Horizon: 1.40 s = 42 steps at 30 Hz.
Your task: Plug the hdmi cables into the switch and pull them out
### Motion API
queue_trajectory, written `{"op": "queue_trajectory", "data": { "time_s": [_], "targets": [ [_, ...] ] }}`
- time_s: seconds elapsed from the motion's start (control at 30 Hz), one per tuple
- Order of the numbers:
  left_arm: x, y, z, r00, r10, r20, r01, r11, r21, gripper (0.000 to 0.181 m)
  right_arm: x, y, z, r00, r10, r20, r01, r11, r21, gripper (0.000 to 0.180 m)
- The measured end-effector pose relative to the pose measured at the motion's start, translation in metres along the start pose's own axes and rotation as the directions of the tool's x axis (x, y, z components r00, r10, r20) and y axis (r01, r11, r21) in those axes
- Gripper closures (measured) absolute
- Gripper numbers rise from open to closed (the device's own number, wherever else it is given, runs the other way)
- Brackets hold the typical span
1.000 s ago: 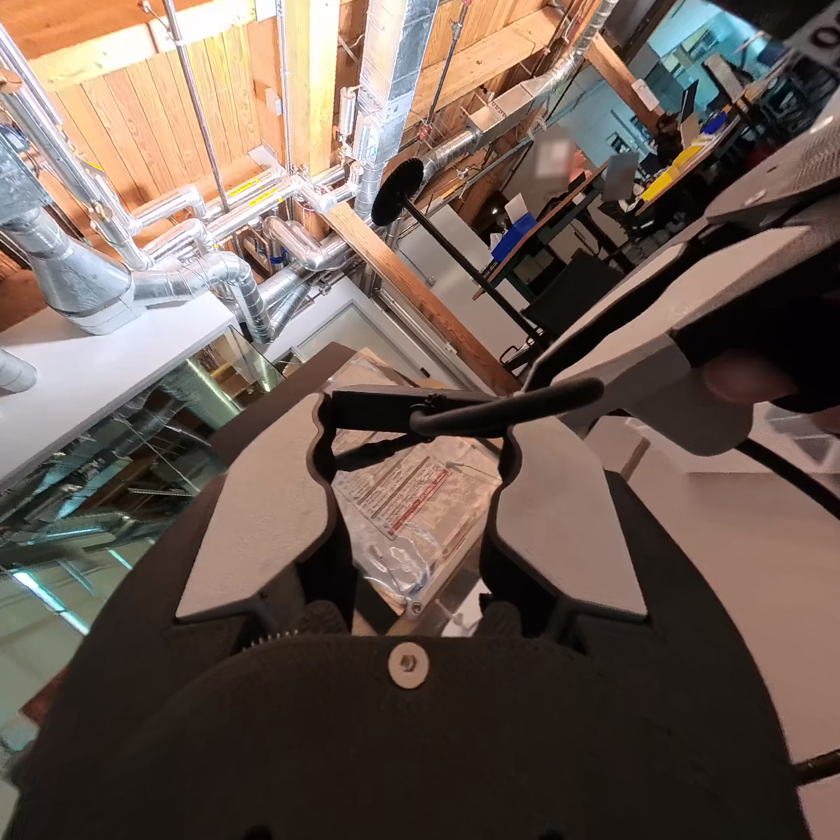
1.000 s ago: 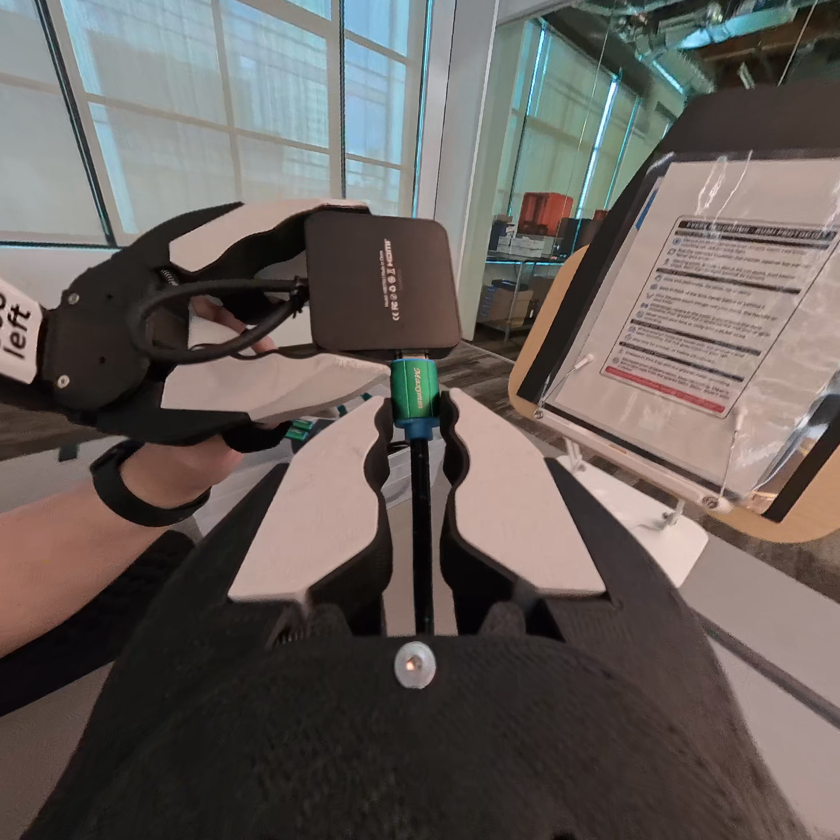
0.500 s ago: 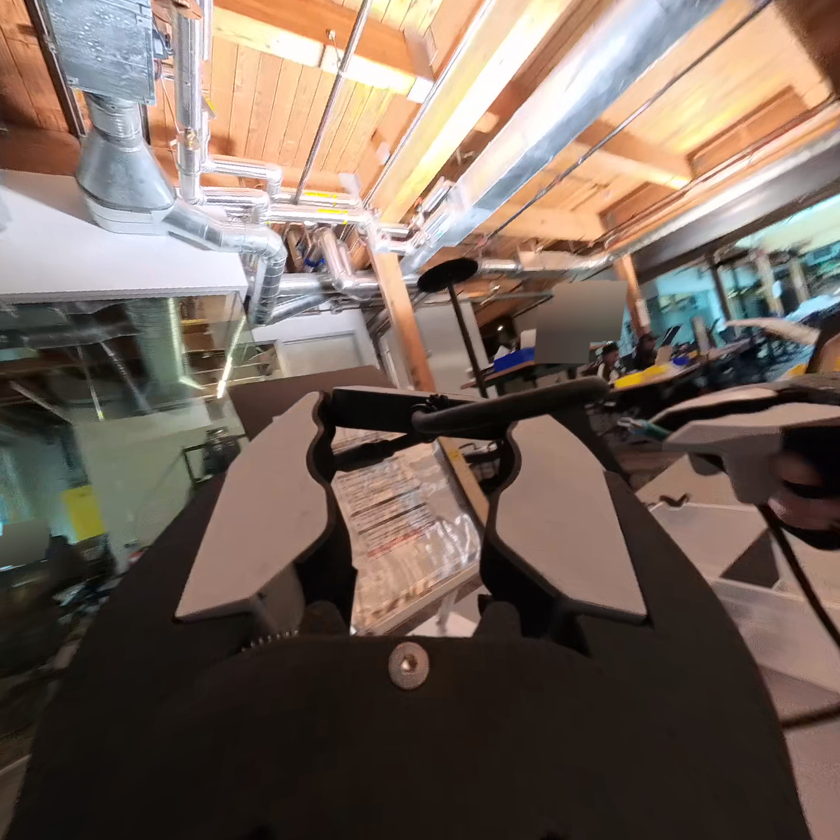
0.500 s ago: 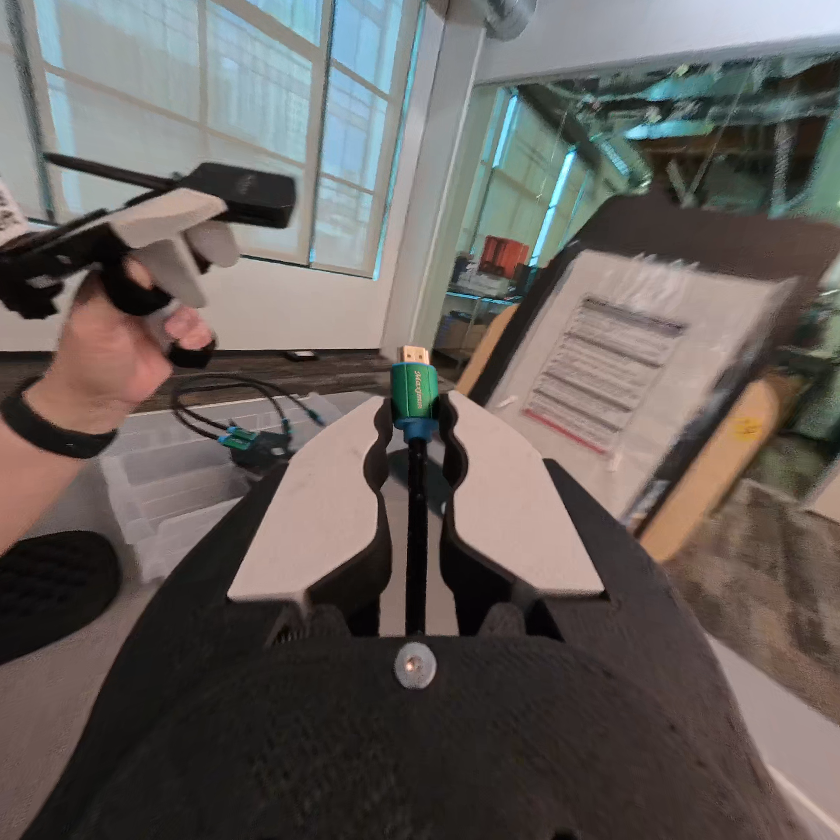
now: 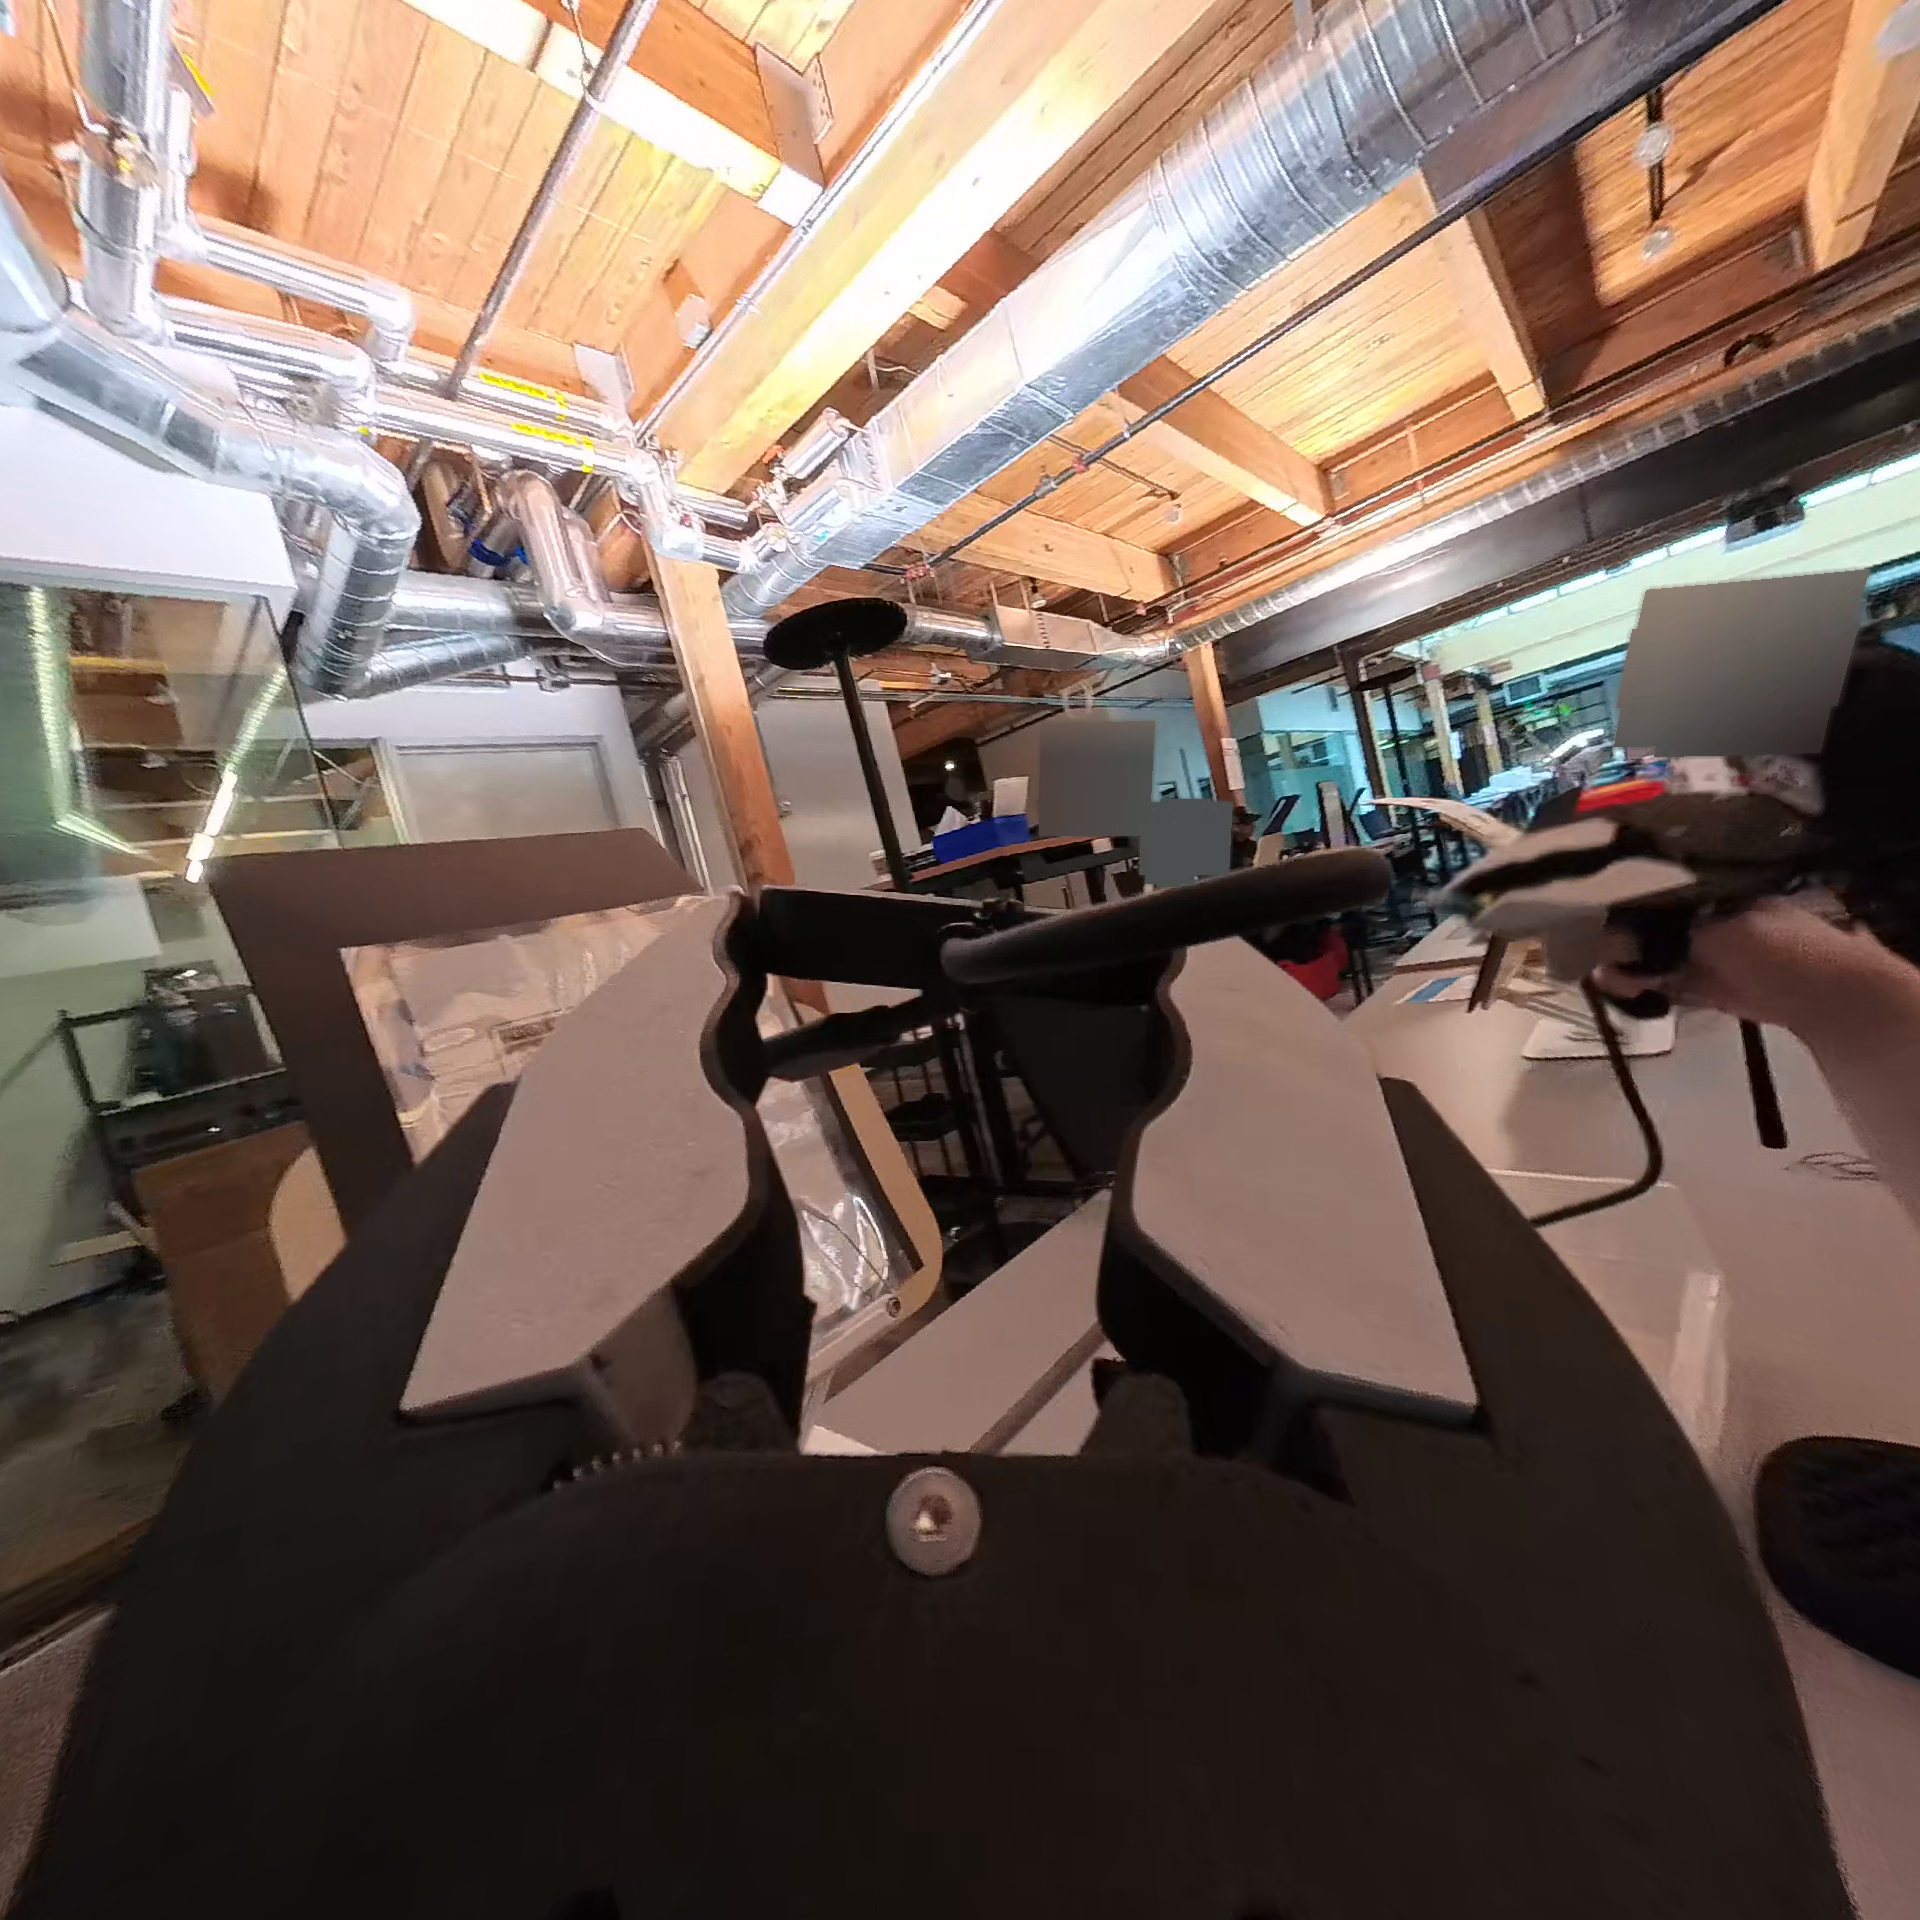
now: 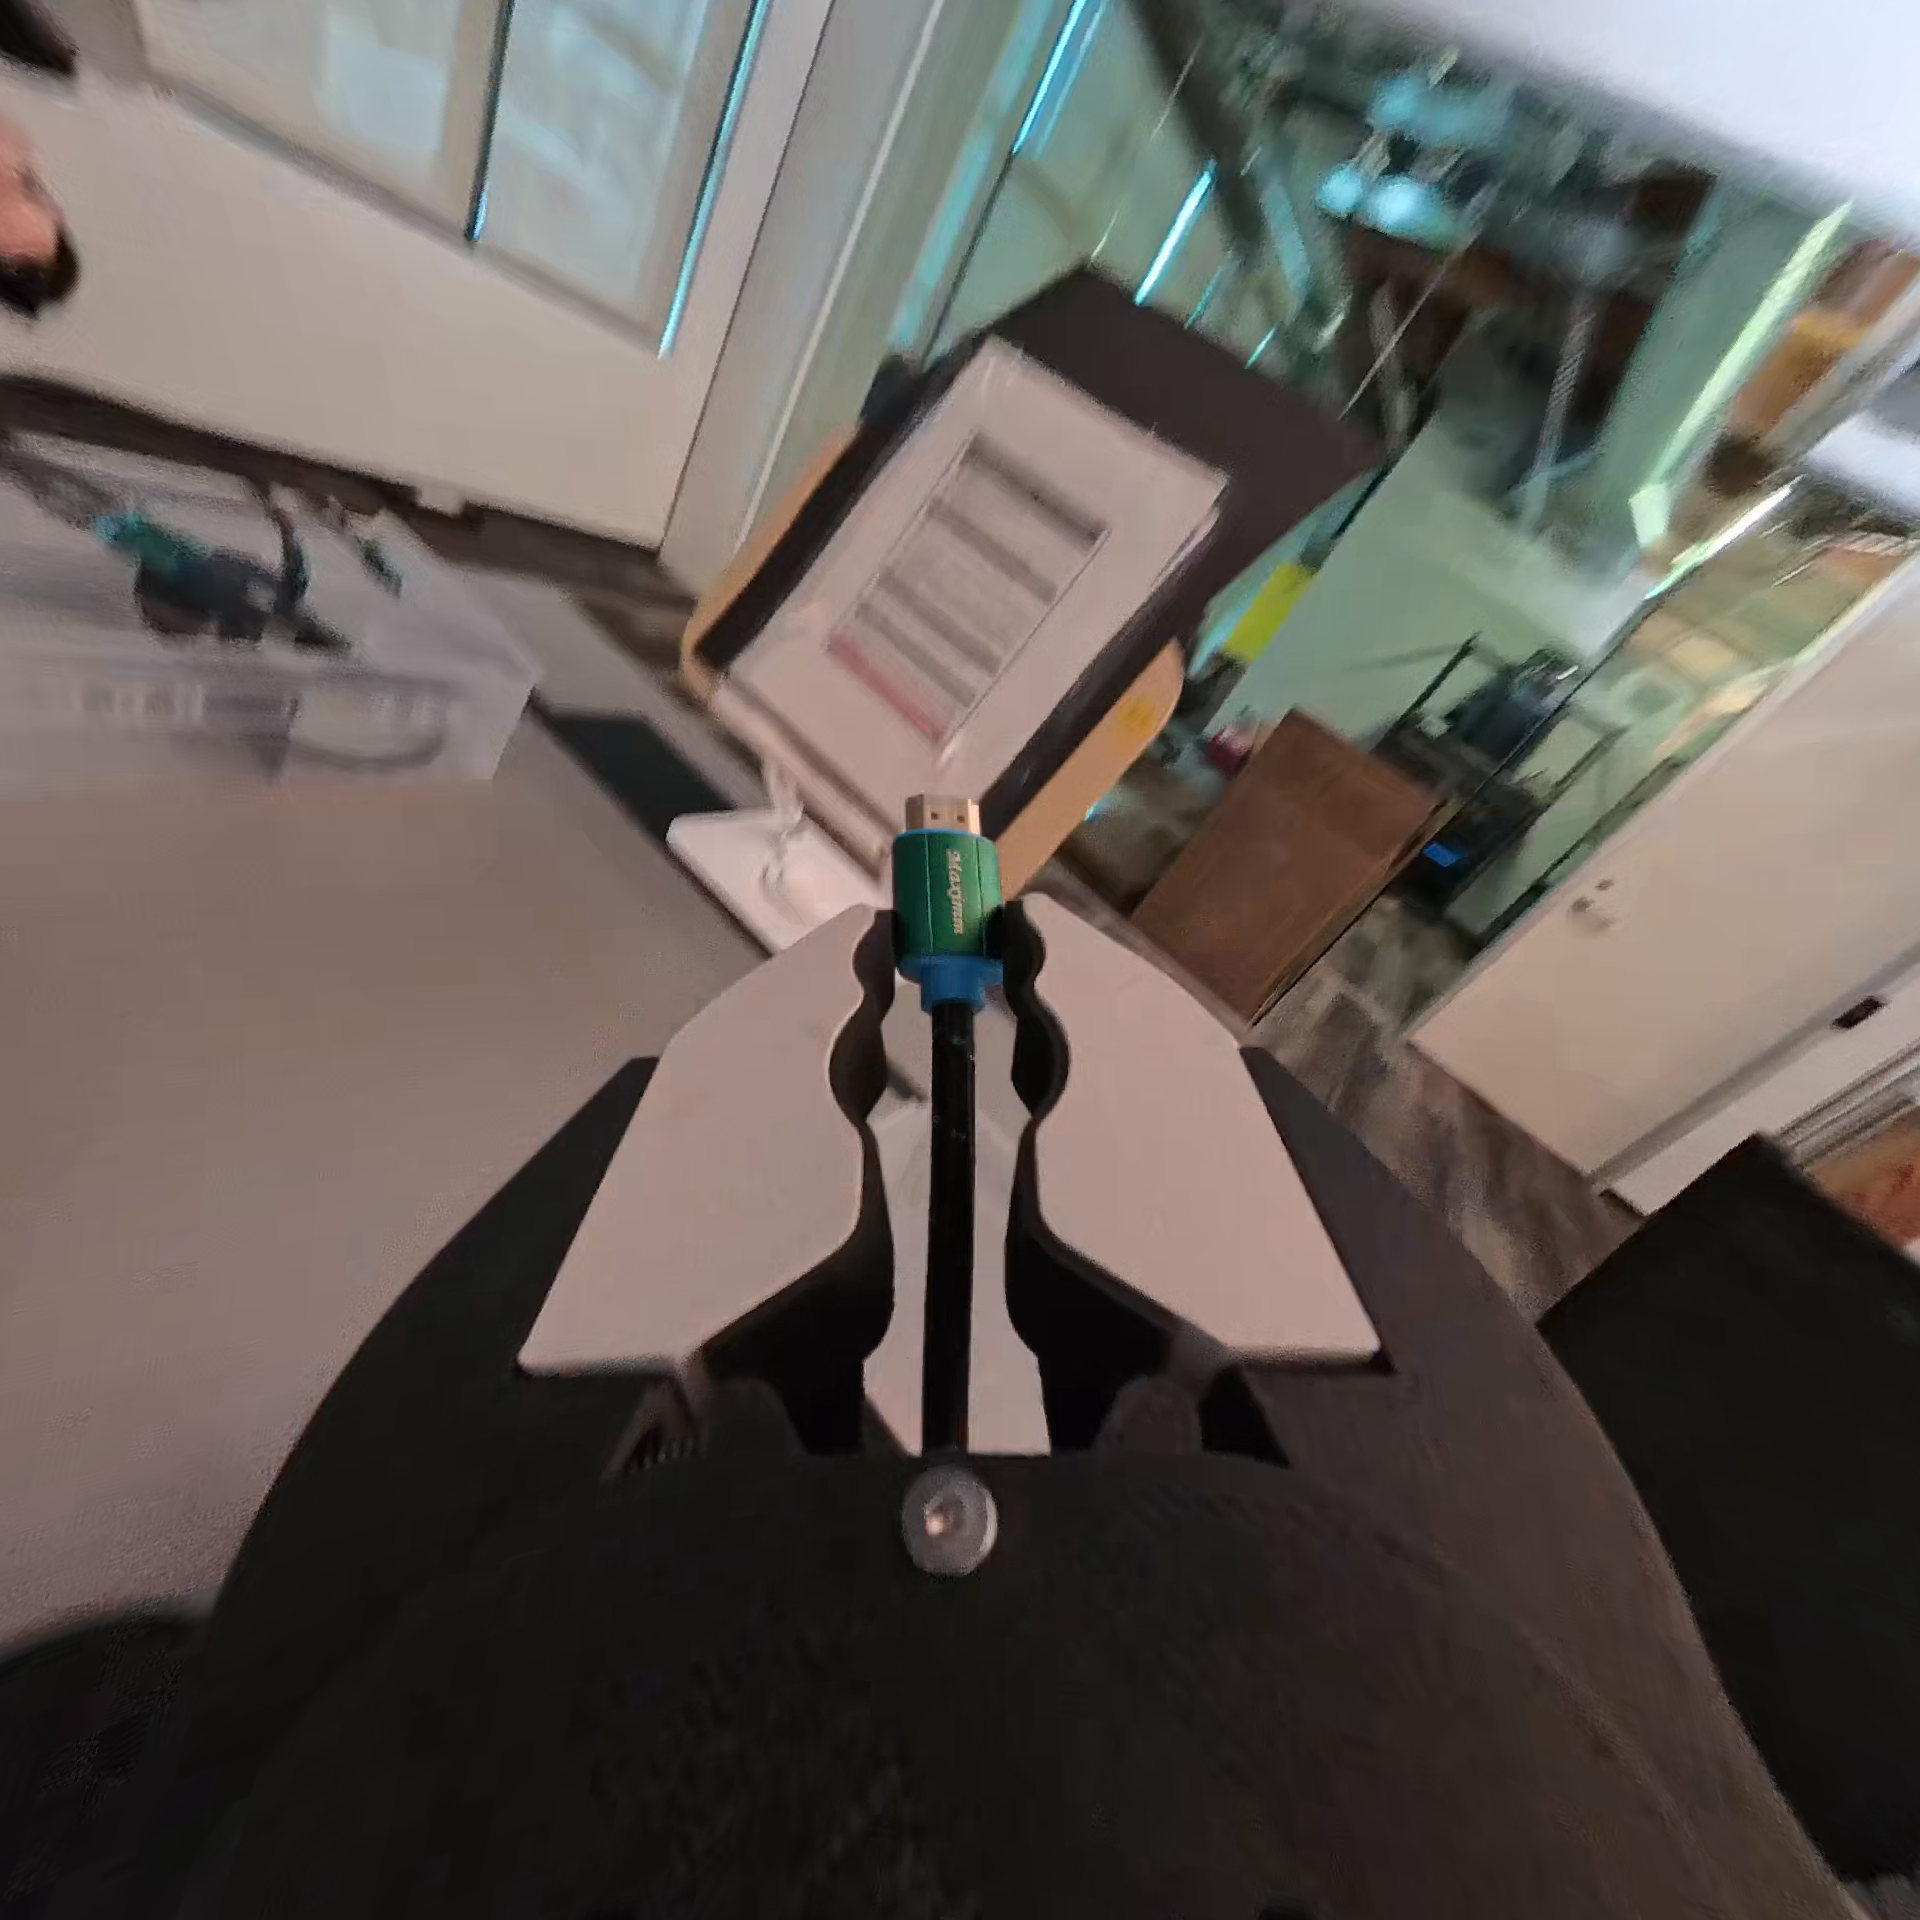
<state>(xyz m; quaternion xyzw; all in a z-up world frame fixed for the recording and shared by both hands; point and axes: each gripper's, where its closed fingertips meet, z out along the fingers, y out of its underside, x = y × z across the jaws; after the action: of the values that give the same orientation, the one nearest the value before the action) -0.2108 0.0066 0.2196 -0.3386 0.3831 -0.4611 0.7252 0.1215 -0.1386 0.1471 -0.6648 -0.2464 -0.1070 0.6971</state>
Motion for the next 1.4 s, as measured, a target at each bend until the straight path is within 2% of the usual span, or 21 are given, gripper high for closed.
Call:
{"op": "queue_trajectory", "data": {
  "time_s": [0.1,0.2,0.3,0.4,0.53,0.6,0.67,0.77,0.9,1.0,1.07,1.13,1.23,1.3,1.33,1.4],
  "targets": [
    [0.001,0.004,0.002,1.000,-0.005,-0.005,0.005,1.000,-0.010,0.110,0.004,0.058,0.003,0.998,0.036,0.043,-0.027,0.983,-0.180,0.159],
    [0.003,0.008,0.004,1.000,-0.010,-0.014,0.010,1.000,-0.019,0.110,-0.005,0.108,0.007,0.988,0.105,0.111,-0.058,0.928,-0.368,0.159],
    [0.005,0.012,0.006,1.000,-0.014,-0.021,0.013,1.000,-0.027,0.110,-0.031,0.139,0.019,0.958,0.142,0.247,-0.017,0.894,-0.449,0.159],
    [0.008,0.013,0.008,0.999,-0.013,-0.029,0.012,0.999,-0.033,0.110,-0.069,0.168,0.031,0.880,0.267,0.392,-0.009,0.836,-0.549,0.159],
    [0.015,0.015,0.010,0.998,-0.022,-0.053,0.019,0.999,-0.041,0.110,-0.089,0.204,0.043,0.834,0.381,0.398,0.006,0.716,-0.698,0.156],
    [0.019,0.018,0.012,0.997,-0.019,-0.068,0.016,0.998,-0.053,0.110,-0.095,0.213,0.041,0.826,0.403,0.396,0.028,0.671,-0.741,0.147],
    [0.023,0.021,0.014,0.996,-0.022,-0.083,0.017,0.998,-0.064,0.110,-0.095,0.203,0.040,0.817,0.425,0.391,0.005,0.672,-0.741,0.144],
    [0.032,0.025,0.018,0.988,-0.078,-0.135,0.068,0.995,-0.079,0.110,-0.084,0.165,0.049,0.838,0.376,0.395,-0.059,0.782,-0.620,0.145],
    [0.051,0.038,0.026,0.921,-0.294,-0.257,0.270,0.955,-0.124,0.110,-0.058,0.089,0.077,0.949,0.078,0.305,0.027,0.945,-0.325,0.135],
    [0.063,0.053,0.032,0.840,-0.448,-0.307,0.411,0.894,-0.181,0.110,-0.063,0.007,0.095,0.972,-0.153,0.181,0.163,0.986,-0.039,0.131],
    [0.069,0.063,0.036,0.790,-0.523,-0.320,0.476,0.852,-0.216,0.110,-0.095,-0.039,0.100,0.940,-0.312,0.139,0.291,0.945,0.152,0.131],
    [0.077,0.071,0.038,0.736,-0.585,-0.341,0.527,0.811,-0.254,0.110,-0.135,-0.070,0.105,0.882,-0.461,0.094,0.420,0.862,0.285,0.131],
    [0.090,0.081,0.040,0.664,-0.652,-0.366,0.567,0.758,-0.321,0.110,-0.174,-0.082,0.119,0.781,-0.625,0.019,0.594,0.752,0.285,0.131],
    [0.099,0.085,0.041,0.610,-0.692,-0.386,0.590,0.721,-0.363,0.110,-0.184,-0.085,0.123,0.743,-0.669,-0.030,0.647,0.707,0.286,0.133],
    [0.103,0.087,0.041,0.587,-0.710,-0.390,0.598,0.704,-0.382,0.110,-0.187,-0.087,0.124,0.741,-0.670,-0.042,0.650,0.699,0.299,0.138],
    [0.110,0.093,0.042,0.556,-0.734,-0.390,0.607,0.679,-0.413,0.110,-0.195,-0.086,0.120,0.729,-0.684,-0.016,0.648,0.682,0.339,0.165]
  ]
}}
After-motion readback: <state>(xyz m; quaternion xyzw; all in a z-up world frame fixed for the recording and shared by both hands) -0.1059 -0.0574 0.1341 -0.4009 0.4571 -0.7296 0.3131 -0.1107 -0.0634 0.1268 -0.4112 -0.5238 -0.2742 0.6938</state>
